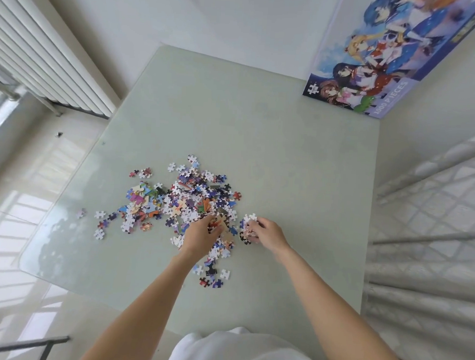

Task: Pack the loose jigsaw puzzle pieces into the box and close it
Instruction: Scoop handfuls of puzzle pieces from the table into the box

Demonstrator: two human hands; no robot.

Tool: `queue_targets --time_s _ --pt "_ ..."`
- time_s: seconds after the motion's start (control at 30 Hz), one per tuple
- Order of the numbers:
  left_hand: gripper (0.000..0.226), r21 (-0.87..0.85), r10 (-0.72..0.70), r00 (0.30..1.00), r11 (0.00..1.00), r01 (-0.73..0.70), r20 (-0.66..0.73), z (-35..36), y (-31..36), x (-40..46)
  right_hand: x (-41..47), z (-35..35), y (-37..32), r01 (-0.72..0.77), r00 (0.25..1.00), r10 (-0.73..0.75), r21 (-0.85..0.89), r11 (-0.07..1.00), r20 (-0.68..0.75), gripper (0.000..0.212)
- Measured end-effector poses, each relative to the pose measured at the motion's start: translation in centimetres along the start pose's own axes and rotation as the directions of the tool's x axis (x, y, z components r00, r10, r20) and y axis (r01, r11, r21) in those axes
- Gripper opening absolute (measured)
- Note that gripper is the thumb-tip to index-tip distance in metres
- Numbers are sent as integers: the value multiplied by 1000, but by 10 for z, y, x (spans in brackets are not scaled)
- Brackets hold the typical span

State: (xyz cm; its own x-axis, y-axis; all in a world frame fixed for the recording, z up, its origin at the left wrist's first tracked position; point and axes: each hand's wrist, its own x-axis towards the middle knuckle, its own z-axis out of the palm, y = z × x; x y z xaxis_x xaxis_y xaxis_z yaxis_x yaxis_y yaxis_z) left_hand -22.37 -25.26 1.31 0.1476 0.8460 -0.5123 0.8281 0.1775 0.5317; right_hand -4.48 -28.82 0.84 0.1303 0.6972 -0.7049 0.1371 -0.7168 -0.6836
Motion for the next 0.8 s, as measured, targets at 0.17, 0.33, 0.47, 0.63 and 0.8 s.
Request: queue_targets --time_s 0.17,0.33,0.47,0.63,0.8 --pt "37 13 38 999 999 -38 -2 -3 1 1 2 -3 -3 49 997 -32 -243 969 74 67" --pt "33 7 47 999 999 -47 7 -3 -2 3 10 3 4 102 987 -139 -349 932 -82 41" --pt "34 7 69 998 998 -69 -3 -8 -1 2 2 3 -4 118 980 -158 -280 953 -124 48" --pt "20 32 197 980 980 -196 -39 -20 5 1 -13 -10 -18 182 961 -238 -326 928 -141 41" --pt "24 -51 346 928 933 -355 -136 -55 55 -1 -42 -57 -62 297 921 -337 -205 932 -196 13"
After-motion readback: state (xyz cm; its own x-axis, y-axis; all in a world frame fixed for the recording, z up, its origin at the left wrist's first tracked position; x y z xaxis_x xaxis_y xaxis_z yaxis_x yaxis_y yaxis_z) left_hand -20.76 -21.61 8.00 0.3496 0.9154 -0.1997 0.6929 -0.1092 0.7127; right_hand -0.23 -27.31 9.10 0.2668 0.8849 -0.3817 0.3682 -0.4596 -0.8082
